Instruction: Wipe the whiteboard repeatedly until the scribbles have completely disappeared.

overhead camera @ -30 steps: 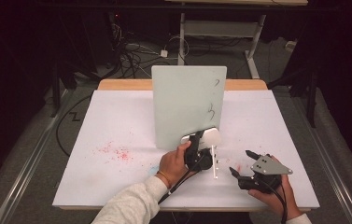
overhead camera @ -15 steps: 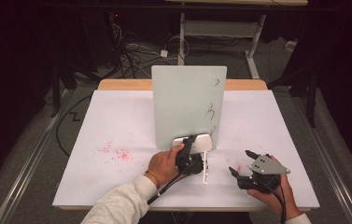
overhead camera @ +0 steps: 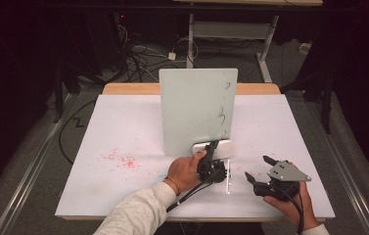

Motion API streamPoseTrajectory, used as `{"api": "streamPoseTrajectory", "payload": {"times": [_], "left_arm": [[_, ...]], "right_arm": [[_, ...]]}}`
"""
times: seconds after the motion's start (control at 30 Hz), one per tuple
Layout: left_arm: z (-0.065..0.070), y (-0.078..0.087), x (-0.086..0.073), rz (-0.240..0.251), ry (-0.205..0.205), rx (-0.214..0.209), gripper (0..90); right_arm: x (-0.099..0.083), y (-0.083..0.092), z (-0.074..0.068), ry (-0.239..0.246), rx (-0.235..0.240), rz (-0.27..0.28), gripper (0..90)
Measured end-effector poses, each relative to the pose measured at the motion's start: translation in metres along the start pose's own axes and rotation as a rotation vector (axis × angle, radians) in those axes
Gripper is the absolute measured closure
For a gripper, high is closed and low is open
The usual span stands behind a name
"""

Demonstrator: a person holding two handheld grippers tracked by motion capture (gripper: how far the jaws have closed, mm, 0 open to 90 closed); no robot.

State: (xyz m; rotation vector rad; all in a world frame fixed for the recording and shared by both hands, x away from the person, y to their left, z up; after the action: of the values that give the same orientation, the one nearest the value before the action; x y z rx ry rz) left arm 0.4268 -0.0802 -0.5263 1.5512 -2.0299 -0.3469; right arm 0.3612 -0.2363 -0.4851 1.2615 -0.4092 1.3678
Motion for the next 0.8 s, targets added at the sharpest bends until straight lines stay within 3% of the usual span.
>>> {"api": "streamPoseTrajectory", "payload": {"times": [0.1, 0.13, 0.17, 0.37, 0.43, 0.53, 0.73, 0.77, 0.8], "left_arm": [[-0.007, 0.002, 0.0, -0.001, 0.006, 0.021, 29.0], [-0.016, 0.004, 0.0, 0.014, 0.033, 0.024, 29.0], [-0.016, 0.004, 0.0, 0.014, 0.033, 0.024, 29.0], [-0.051, 0.015, -0.002, 0.042, 0.115, 0.076, 29.0], [-0.057, 0.017, -0.004, 0.044, 0.124, 0.078, 29.0], [-0.05, 0.015, -0.004, 0.03, 0.106, 0.082, 29.0], [-0.013, 0.005, -0.005, 0.01, 0.036, 0.025, 29.0], [-0.002, 0.002, -0.005, 0.0, 0.01, -0.001, 29.0], [-0.002, 0.002, -0.005, 0.0, 0.01, -0.001, 29.0]], "right_arm": [[0.0, 0.0, -0.002, 0.006, 0.005, -0.001, 21.6], [0.0, 0.0, -0.003, 0.009, 0.008, -0.002, 21.6], [0.0, 0.0, -0.003, 0.009, 0.008, -0.002, 21.6], [0.001, 0.0, -0.002, 0.007, 0.007, 0.002, 21.6], [0.0, 0.0, -0.002, 0.007, 0.007, 0.001, 21.6], [0.0, -0.001, -0.003, 0.01, 0.012, -0.003, 21.6], [0.0, -0.001, -0.004, 0.012, 0.018, -0.006, 21.6], [-0.001, -0.001, -0.005, 0.011, 0.02, -0.006, 21.6], [-0.001, -0.001, -0.005, 0.014, 0.02, -0.006, 21.6]]}}
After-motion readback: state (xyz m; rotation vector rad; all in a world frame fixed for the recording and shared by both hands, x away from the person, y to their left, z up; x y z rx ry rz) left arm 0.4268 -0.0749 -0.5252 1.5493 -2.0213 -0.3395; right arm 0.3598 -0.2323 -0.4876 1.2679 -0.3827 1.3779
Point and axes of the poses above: each handheld gripper's, and its own axes: y roughly backward along the jaws, x roughly out of its top, z roughly to its right, the point moved 8 cm from there along -y, roughly forward along the jaws, and after that the axes turned 11 degrees about -x, right-handed, at the moved point
